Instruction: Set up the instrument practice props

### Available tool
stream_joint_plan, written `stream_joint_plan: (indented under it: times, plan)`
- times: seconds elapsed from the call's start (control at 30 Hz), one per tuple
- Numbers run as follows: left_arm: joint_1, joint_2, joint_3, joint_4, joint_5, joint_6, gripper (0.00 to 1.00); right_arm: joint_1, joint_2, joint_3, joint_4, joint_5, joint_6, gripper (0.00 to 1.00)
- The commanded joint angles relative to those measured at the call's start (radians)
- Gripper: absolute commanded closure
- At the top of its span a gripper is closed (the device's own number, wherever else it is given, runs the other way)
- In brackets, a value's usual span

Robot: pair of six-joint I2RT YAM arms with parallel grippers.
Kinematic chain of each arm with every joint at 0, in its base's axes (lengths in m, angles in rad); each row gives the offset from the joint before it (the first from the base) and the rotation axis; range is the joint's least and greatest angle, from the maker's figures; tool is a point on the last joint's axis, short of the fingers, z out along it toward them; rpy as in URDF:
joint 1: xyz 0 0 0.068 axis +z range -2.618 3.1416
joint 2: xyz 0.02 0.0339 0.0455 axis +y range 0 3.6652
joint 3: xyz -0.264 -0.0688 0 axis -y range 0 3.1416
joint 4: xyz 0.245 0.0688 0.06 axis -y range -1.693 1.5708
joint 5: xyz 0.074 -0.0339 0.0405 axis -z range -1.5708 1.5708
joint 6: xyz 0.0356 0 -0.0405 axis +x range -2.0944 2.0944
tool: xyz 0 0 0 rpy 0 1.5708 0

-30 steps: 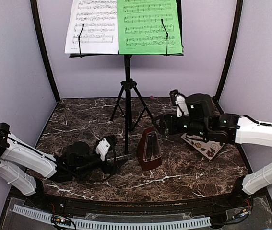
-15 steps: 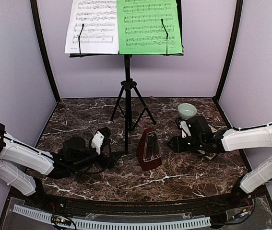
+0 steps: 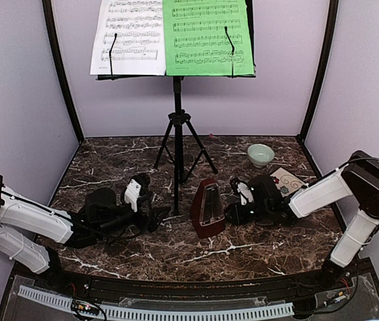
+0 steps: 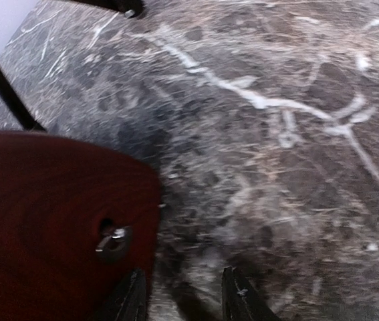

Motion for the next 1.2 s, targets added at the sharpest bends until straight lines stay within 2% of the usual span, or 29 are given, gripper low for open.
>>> stream_joint_plan:
  times: [0.0, 0.2, 0.47, 0.6, 0.83, 1.03, 1.17]
  plan:
    - [0.008, -0.038, -0.012, -0.008, 0.013, -0.012, 0.13, 0.058, 0.024, -0.016, 0.092, -0.03, -0.007, 0.59]
    - [0.012, -0.051, -0.017, -0.013, 0.018, -0.003, 0.13, 0.152, 0.006, -0.073, 0.158, -0.023, 0.042, 0.59]
    - [0.012, -0.08, -0.01, -0.016, 0.117, 0.009, 0.13, 0.3, 0.045, 0.01, 0.132, 0.014, 0.021, 0.59]
    - [0.008, -0.115, -0.004, -0.014, 0.123, -0.062, 0.12, 0.34, 0.054, 0.046, 0.139, 0.016, 0.01, 0.59]
    - [-0.08, -0.036, 0.063, -0.017, 0.016, -0.097, 0.05, 0.345, -0.062, -0.057, 0.172, 0.076, 0.01, 0.58]
    - [-0.163, 0.071, 0.144, 0.02, -0.057, -0.109, 0.01, 0.314, -0.238, -0.141, 0.148, 0.122, 0.007, 0.56]
    - [-0.191, 0.143, 0.218, -0.051, -0.177, -0.149, 0.01, 0.27, -0.305, -0.168, 0.117, 0.143, 0.01, 0.54]
